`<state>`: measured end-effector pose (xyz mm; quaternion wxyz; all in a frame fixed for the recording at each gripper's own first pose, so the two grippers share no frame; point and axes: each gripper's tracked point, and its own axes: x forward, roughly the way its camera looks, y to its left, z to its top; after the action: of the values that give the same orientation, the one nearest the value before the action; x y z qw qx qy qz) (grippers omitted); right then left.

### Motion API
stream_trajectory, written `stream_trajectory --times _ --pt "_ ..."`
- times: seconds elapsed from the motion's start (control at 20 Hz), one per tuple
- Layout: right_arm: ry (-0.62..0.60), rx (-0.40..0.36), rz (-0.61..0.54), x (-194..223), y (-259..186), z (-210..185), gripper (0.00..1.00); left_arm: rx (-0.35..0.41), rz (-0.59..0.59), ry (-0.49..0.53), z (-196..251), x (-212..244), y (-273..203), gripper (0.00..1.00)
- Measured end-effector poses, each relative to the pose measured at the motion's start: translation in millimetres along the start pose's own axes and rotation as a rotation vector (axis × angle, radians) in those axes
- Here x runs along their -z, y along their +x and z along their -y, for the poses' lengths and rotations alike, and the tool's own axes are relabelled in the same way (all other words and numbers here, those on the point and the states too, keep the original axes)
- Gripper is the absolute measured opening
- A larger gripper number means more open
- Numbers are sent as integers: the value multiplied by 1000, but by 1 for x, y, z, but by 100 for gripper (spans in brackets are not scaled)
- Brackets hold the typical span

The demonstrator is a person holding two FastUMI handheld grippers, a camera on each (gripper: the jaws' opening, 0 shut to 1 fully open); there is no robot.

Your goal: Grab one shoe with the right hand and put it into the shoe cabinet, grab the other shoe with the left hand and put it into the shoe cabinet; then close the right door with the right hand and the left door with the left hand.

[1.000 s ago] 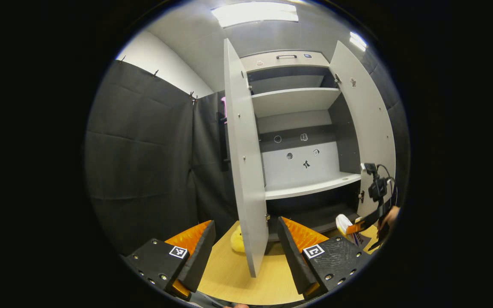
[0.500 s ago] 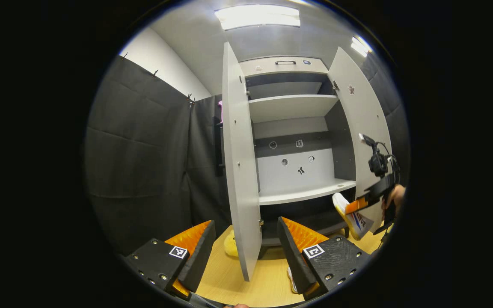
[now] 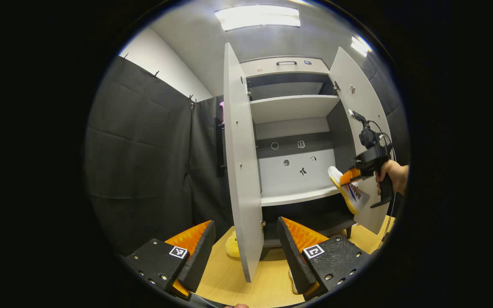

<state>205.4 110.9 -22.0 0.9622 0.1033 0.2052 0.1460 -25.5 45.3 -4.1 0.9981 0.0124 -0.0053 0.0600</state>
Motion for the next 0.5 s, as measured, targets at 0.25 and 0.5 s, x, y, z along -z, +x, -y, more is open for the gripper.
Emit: stream_trajectory --times 0.25,0.5 --pt "7 7 53 -44 33 6 0 -14 -11 -1 0 1 2 79" --pt "25 41 83 -78 73 20 2 -23 -16 15 3 2 5 79"
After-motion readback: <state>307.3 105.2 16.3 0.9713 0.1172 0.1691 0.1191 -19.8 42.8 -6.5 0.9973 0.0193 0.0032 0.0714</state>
